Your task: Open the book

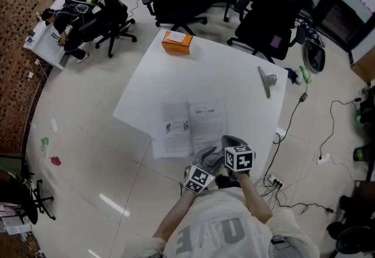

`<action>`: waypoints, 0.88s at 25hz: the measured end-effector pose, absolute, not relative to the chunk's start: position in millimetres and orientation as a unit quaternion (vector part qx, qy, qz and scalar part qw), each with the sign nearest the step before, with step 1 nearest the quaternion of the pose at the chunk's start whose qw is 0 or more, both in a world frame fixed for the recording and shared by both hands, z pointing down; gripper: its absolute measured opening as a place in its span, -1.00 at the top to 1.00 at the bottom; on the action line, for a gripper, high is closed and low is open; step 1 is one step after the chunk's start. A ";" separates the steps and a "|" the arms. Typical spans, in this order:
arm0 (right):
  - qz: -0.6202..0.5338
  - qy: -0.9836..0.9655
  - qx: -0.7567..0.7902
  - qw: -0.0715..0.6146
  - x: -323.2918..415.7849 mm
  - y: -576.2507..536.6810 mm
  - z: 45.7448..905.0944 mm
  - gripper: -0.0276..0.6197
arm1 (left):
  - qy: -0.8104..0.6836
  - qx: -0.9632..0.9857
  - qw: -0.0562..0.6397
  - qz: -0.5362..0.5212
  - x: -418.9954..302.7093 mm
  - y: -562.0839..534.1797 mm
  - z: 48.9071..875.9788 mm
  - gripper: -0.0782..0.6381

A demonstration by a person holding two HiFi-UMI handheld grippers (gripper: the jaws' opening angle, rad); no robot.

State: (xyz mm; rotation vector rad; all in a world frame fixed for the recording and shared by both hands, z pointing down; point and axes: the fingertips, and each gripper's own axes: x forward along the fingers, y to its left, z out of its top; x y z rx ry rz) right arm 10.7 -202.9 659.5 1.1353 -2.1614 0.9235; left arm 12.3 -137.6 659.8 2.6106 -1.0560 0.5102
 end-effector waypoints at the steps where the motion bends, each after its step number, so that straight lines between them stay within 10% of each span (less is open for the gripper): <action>1: 0.342 -0.800 0.419 0.261 9.4 -203.3 658.8 0.91 | -0.369 0.901 0.135 0.186 13.8 -139.7 661.3 0.20; 11: 0.341 -0.813 0.402 0.249 -8.9 -204.3 646.8 0.91 | -0.430 0.869 0.047 0.239 10.7 -166.5 657.9 0.65; 22: 0.323 -0.822 0.445 0.145 8.0 -234.9 587.5 0.91 | -0.491 0.854 0.025 0.169 -22.2 -174.5 609.7 0.71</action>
